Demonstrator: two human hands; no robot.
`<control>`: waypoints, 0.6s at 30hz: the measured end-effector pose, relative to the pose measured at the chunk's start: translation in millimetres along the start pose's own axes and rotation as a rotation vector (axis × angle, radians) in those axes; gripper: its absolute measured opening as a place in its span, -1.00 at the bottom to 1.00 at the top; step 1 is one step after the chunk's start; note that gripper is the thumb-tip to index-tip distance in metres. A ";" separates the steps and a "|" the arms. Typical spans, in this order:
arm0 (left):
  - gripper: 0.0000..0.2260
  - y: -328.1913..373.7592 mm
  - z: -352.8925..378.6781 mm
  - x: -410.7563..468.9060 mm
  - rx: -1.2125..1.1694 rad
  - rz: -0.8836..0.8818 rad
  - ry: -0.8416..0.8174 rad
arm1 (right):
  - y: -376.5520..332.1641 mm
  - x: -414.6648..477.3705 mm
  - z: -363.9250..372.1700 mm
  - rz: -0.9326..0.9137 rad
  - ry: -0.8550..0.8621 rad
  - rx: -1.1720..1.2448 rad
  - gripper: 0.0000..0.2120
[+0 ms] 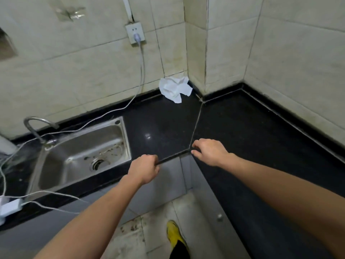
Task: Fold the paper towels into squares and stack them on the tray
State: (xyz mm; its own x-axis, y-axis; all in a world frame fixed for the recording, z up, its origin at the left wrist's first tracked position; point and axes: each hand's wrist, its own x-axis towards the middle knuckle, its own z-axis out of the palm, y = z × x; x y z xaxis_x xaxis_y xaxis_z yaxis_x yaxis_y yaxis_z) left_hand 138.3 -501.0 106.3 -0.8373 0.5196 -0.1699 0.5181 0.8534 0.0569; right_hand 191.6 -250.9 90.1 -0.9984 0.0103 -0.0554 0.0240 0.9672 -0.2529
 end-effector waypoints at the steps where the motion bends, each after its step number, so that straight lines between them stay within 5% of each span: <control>1: -0.82 -8.2 -1.6 16.5 -0.009 0.001 -0.005 | 2.0 18.5 0.1 0.013 -0.006 -0.003 -0.70; 18: -0.82 -135.4 -13.8 256.6 -0.155 0.015 -0.110 | 49.6 305.1 16.6 0.278 -0.104 0.041 -0.71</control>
State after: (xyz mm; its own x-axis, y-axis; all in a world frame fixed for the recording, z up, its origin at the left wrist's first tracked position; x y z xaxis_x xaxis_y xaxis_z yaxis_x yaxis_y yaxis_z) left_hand -149.1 -482.7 68.6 -0.8011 0.5321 -0.2740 0.4902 0.8460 0.2096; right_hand -111.0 -204.0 44.6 -0.9427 0.2452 -0.2262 0.2999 0.9200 -0.2525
